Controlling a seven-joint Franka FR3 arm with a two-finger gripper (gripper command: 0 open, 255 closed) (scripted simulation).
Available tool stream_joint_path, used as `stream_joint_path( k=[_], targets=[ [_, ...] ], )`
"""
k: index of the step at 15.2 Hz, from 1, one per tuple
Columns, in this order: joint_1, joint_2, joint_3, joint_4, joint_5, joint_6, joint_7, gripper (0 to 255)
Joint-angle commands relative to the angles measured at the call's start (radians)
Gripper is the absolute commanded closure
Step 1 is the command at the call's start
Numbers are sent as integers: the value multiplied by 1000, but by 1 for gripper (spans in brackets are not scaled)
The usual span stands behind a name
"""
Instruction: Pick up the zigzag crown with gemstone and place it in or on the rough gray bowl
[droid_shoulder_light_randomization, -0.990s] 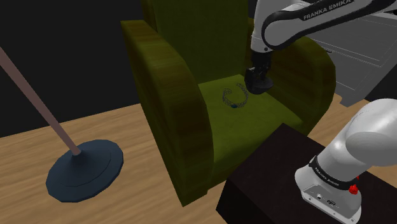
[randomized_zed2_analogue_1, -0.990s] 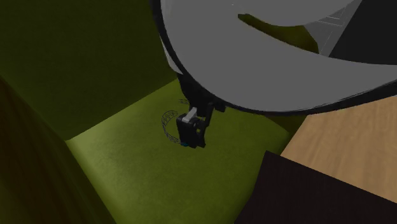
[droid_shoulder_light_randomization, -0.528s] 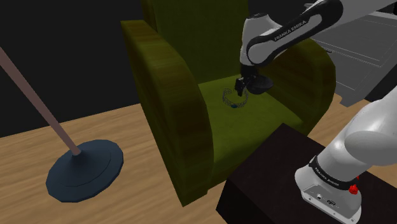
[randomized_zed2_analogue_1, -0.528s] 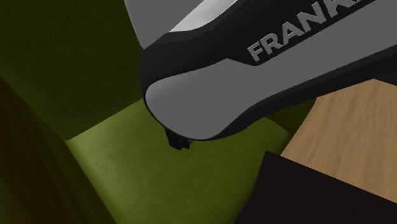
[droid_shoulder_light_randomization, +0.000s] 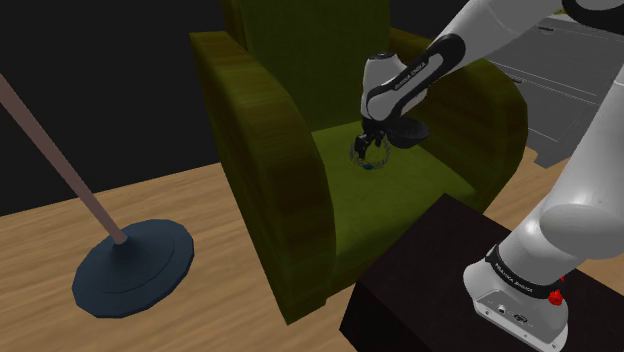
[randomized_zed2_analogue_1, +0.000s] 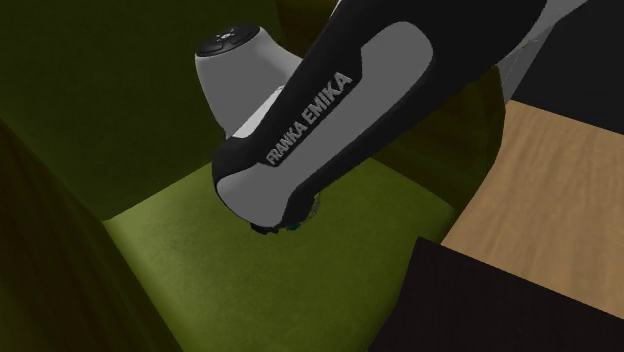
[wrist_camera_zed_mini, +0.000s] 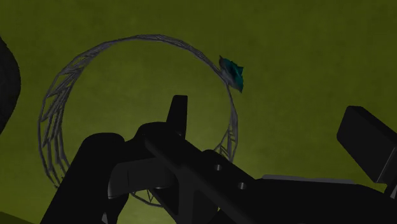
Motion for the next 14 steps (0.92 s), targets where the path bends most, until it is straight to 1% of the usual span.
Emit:
stream_joint_path(
  k=[1, 3, 10, 14],
  targets=[
    [-8, 79, -1, 50, 4, 36, -13, 0],
    [-15, 146, -1, 97, 8, 62, -23, 0],
    [-20, 230, -7, 106, 0, 138, -17, 0],
    [-21, 237, -8, 108, -1, 144, -16, 0]
  ],
)
